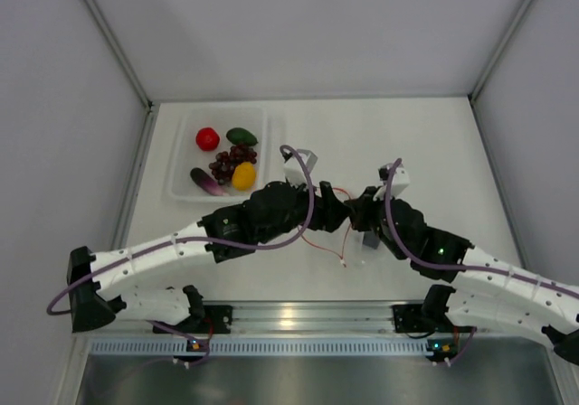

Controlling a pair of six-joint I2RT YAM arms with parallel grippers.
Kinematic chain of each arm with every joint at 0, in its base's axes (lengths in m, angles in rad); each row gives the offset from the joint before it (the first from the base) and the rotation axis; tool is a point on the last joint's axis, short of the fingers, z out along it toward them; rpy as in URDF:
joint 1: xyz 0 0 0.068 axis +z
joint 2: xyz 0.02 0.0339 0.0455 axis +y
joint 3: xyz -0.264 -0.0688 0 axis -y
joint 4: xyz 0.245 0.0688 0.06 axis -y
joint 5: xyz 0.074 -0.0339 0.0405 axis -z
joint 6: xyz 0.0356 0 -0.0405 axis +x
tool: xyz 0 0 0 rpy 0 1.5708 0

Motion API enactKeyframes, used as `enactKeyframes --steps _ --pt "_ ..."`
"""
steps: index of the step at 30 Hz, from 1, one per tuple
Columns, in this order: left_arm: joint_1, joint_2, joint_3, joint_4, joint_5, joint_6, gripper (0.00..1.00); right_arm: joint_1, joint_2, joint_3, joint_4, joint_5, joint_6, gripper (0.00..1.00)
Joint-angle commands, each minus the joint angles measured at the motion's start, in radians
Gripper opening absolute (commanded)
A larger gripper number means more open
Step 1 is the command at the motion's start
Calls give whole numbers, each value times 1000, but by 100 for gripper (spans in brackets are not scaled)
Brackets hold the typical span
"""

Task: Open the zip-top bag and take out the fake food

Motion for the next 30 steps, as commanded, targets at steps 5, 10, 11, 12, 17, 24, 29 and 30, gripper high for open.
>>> enactKeyframes --steps 5,10,11,12,17,24,29,30 --pt "-146 14 -27 45 -289 -38 61 -9 -55 17 171 -8 95 0" --pt "-149 54 -54 6 -393 -76 42 -9 -98 -41 292 -2 118 0" --pt "-146 57 -59 9 -397 -78 39 -11 -98 -41 292 2 124 0" --pt "-141 81 -54 12 -389 -69 38 -12 -95 -36 289 -2 136 0" --pt "-92 162 8 -56 -340 -44 19 -12 -156 -88 386 -59 179 0" --pt "5 187 45 -257 -429 -36 11 -12 -244 -121 161 60 216 0" --pt "32 228 64 -265 -383 -12 8 -11 -372 -231 76 99 267 0" --pt "31 241 73 -264 -366 -9 6 -11 -395 -254 72 97 277 0"
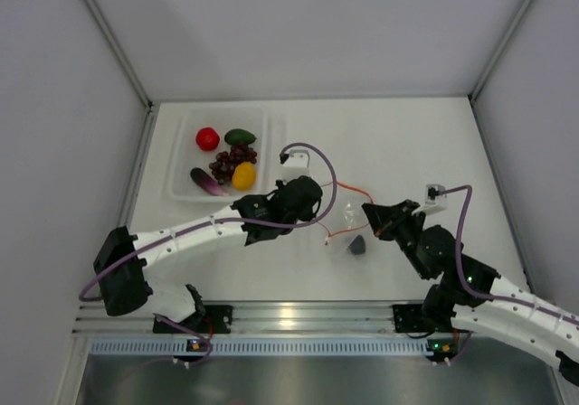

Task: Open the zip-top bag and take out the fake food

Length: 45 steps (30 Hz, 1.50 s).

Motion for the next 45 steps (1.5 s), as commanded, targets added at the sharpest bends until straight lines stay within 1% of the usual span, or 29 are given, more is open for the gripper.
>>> enactKeyframes --steps 1,4,6,9,13,16,17,20,21,23,25,29,30,32,34,37,38,39,41,44,45 --pt "-5 50 74 -28 38 30 6 -7 -84 -80 -97 54 55 0" --pt "-23 100 111 -23 90 19 6 -7 -204 -110 -179 83 80 0" --pt "-29 137 134 -25 101 20 5 -7 -231 -107 -209 93 75 0" --pt "-31 165 158 -29 65 31 2 -6 -230 -68 -248 113 48 0" --pt "-19 140 166 -52 -20 57 0 -7 -169 -2 -254 124 20 0" --pt "26 107 189 -109 -79 89 0 -7 -97 2 -187 95 17 0" --pt "59 93 190 -120 -77 97 0 -7 -80 -1 -127 80 18 0" --pt "124 44 178 -120 -63 139 0 -7 -2 2 -41 17 23 0" --pt "164 35 177 -132 -67 155 0 -6 18 10 9 3 23 0" --pt "207 2 178 -143 -83 169 0 -7 86 15 65 -49 34 0" --pt "233 -36 187 -155 -84 192 0 -7 158 25 179 -96 49 0" --pt "278 -88 229 -190 -100 231 0 -7 290 62 324 -179 92 0" --pt "278 -97 236 -196 -86 235 0 -7 313 73 349 -192 97 0" --pt "278 -137 238 -196 40 228 0 -7 366 84 387 -199 106 0" --pt "264 -186 233 -190 110 203 0 -7 397 93 401 -181 110 0" --pt "180 -252 235 -189 146 148 0 -13 420 94 438 -146 142 0" --pt "122 -265 235 -187 123 134 0 -15 426 96 450 -138 149 0" --pt "89 -274 227 -187 109 102 0 -15 434 102 476 -135 155 0" --pt "4 -285 209 -169 114 67 0 -19 451 117 485 -130 163 0" --pt "-54 -277 142 -132 94 -2 0 -19 449 128 502 -118 173 0" --pt "-57 -272 117 -99 76 -9 0 -19 443 117 519 -121 181 0"
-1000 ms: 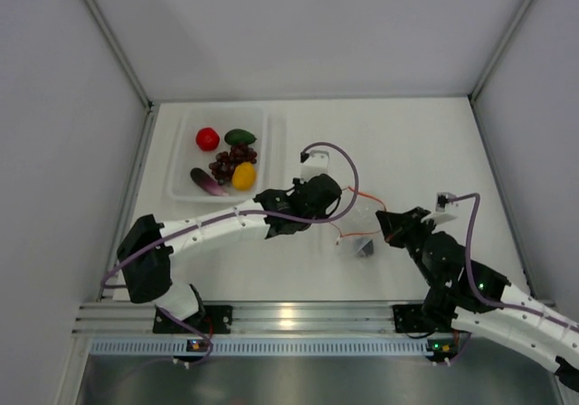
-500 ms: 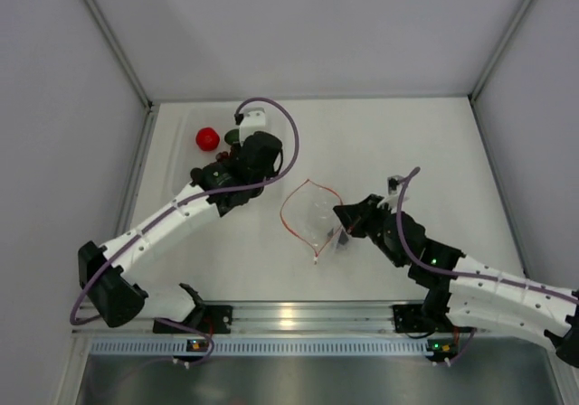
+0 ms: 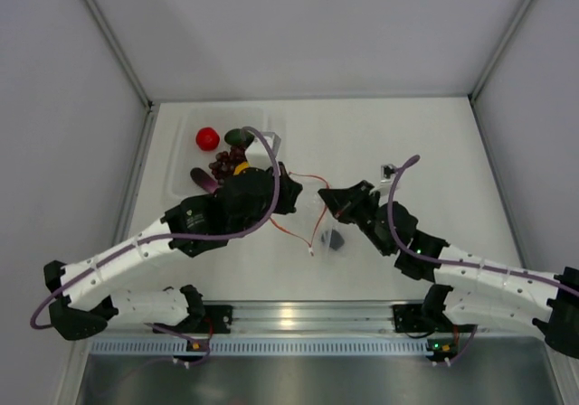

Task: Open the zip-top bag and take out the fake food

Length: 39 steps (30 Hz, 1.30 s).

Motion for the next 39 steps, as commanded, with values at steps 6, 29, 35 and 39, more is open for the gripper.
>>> enactKeyframes --steps 6,29,35,39 --pt "-21 188 -110 99 -32 -128 0 -20 -75 -17 127 -15 62 0" --pt "149 287 -174 -10 -315 -117 0 -152 -323 -175 -146 -55 42 0" --pt "143 199 -130 -14 -240 -27 0 -152 -217 -129 -92 -81 22 0" --pt "131 216 -139 -11 -108 -5 0 -152 -191 -71 -176 -63 -40 0"
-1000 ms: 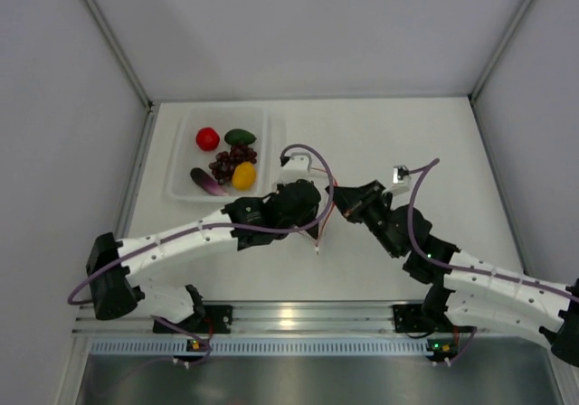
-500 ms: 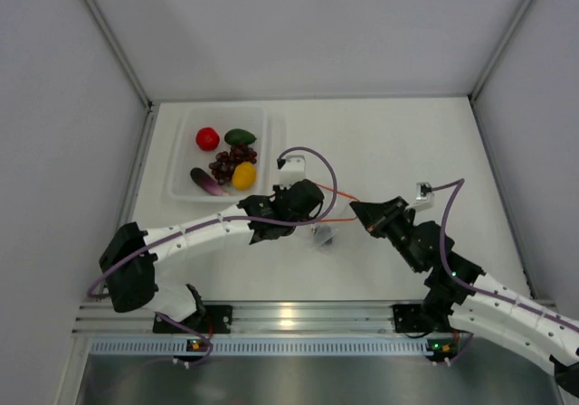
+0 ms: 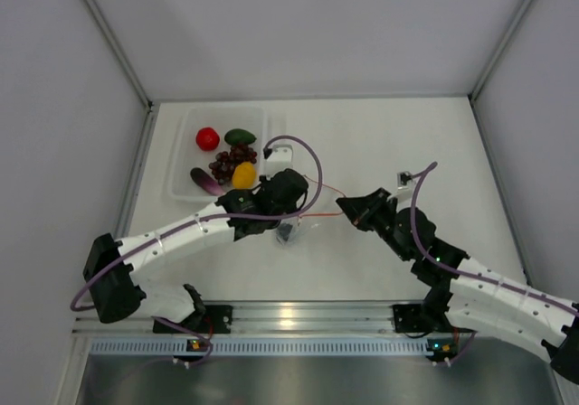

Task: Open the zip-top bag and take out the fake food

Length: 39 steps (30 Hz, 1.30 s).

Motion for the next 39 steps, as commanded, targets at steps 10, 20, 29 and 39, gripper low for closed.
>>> enactKeyframes --steps 10,20,29,39 --pt "-102 89 -23 -31 61 -38 32 -26 16 93 -85 -2 -114 0" --pt "-151 196 -88 67 154 -98 59 -28 -29 53 -124 35 -128 0" --pt "-156 250 -92 131 168 -112 61 -28 -133 -2 -187 75 -149 0" --pt "-86 198 -69 81 137 55 61 -28 -126 -45 -54 -81 -61 0"
